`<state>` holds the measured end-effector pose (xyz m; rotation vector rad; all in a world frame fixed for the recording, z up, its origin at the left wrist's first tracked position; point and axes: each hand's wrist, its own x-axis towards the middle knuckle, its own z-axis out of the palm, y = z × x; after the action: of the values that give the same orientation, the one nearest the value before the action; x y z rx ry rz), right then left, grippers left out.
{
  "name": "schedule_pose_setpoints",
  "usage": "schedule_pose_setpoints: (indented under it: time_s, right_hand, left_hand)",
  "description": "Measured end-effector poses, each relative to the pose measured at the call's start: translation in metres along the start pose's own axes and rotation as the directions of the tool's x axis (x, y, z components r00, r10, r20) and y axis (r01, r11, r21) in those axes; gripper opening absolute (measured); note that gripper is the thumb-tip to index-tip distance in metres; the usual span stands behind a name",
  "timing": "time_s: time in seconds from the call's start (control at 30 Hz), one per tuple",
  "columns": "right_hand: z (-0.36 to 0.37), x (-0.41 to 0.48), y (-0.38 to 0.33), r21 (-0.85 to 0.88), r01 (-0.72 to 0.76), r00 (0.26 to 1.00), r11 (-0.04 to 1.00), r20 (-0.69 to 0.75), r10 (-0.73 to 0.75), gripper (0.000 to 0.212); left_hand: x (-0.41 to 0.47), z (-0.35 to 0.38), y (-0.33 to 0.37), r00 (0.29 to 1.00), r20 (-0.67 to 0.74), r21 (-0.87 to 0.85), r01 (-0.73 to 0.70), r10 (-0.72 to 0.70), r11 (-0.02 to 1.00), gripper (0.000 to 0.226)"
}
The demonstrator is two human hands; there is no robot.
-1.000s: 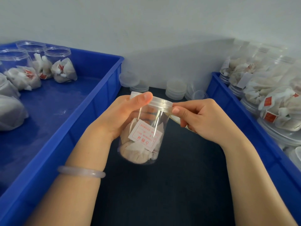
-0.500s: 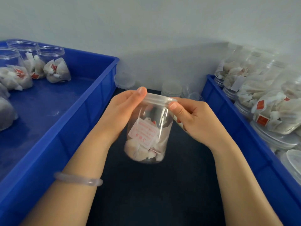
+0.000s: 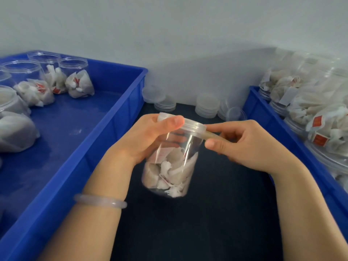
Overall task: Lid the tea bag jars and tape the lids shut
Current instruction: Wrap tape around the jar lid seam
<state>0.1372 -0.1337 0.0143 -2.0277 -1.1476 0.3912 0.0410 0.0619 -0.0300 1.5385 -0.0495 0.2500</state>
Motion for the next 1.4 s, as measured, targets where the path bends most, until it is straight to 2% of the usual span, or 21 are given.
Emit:
schedule_pose_setpoints:
  time_s: [0.1,0.23,0.37,0.5,0.57,0.67,0.73,0.77,0.87,0.93,0.97,1.03,1.1,1.17,1.27,1.3,1.33,1.4]
  right_hand:
    - [-0.002,-0.002,0.002,0.111,-0.031,0.999,0.993,0.033,0.027,0.055]
    - [0.002,0.001,0.001,0.142,-0.051,0.998,0.989,-0.023,0.055,0.061]
    - [0.005,0.004,0.005,0.138,-0.054,0.998,0.989,-0.016,0.056,0.062]
    - [0.011,0.007,0.012,0.164,-0.038,0.999,0.986,-0.030,0.044,0.076]
    - [0.011,0.008,0.014,0.147,-0.024,0.999,0.989,-0.022,0.028,0.072]
    - [0.011,0.009,0.017,0.036,-0.003,1.000,0.999,0.011,0.002,0.055]
    - [0.017,0.011,0.019,0.007,-0.003,1.000,1.000,0.004,0.003,0.046]
    - [0.020,0.012,0.021,-0.008,-0.004,1.000,1.000,-0.017,0.004,0.049]
    - [0.029,0.017,0.025,-0.071,-0.004,0.996,0.997,-0.090,-0.003,0.074]
    - [0.033,0.018,0.024,-0.105,0.006,0.995,0.995,-0.095,-0.016,0.084]
    - [0.032,0.018,0.024,-0.123,0.013,0.996,0.992,-0.085,-0.024,0.085]
    - [0.029,0.015,0.023,-0.153,0.033,0.998,0.988,-0.047,-0.040,0.079]
    - [0.025,0.013,0.023,-0.135,0.079,0.997,0.988,0.001,-0.080,0.065]
    - [0.026,0.012,0.022,-0.118,0.138,0.990,0.983,0.001,-0.138,0.057]
    - [0.035,0.015,0.021,-0.164,0.166,0.980,0.972,-0.086,-0.181,0.056]
    - [0.036,0.016,0.020,-0.189,0.154,0.978,0.970,-0.109,-0.177,0.055]
    - [0.037,0.016,0.020,-0.205,0.144,0.978,0.968,-0.117,-0.170,0.054]
    - [0.038,0.016,0.021,-0.207,0.117,0.984,0.971,-0.107,-0.142,0.052]
  left_hand:
    - [0.001,0.000,-0.002,0.999,0.038,-0.075,0.014,-0.011,0.997,0.054]
    - [0.002,0.002,-0.002,0.998,0.055,-0.133,0.035,-0.028,0.991,0.062]
    - [0.000,0.002,-0.002,0.999,0.026,-0.114,0.041,-0.039,0.993,0.098]
    - [-0.004,0.005,-0.003,0.993,0.044,-0.166,0.120,-0.114,0.979,0.122]
    - [-0.003,0.007,-0.004,0.991,0.017,-0.099,0.131,-0.130,0.986,0.128]
    - [-0.003,0.003,-0.001,0.998,-0.021,0.190,0.061,-0.058,0.980,0.118]
    - [-0.004,-0.004,0.004,0.998,-0.035,0.371,0.065,-0.056,0.926,0.109]
    - [-0.005,-0.007,0.006,0.996,-0.046,0.457,0.089,-0.076,0.885,0.108]
    - [-0.006,-0.007,0.012,0.987,-0.101,0.679,0.161,-0.125,0.716,0.119]
    - [-0.007,-0.004,0.016,0.984,-0.134,0.726,0.180,-0.119,0.664,0.120]
    - [-0.007,-0.003,0.017,0.987,-0.122,0.729,0.163,-0.108,0.665,0.113]
    - [-0.009,-0.003,0.020,0.993,-0.064,0.721,0.112,-0.094,0.684,0.095]
    - [-0.011,-0.005,0.024,0.993,-0.026,0.732,0.097,-0.115,0.675,0.092]
    - [-0.009,-0.005,0.030,0.983,-0.016,0.803,0.122,-0.183,0.583,0.099]
    - [0.007,0.009,0.042,0.933,-0.107,0.940,0.207,-0.342,0.271,0.114]
    - [0.012,0.016,0.043,0.921,-0.138,0.954,0.223,-0.364,0.202,0.112]
    - [0.016,0.022,0.043,0.921,-0.156,0.956,0.232,-0.357,0.181,0.106]
    - [0.020,0.027,0.042,0.942,-0.150,0.944,0.226,-0.299,0.239,0.085]
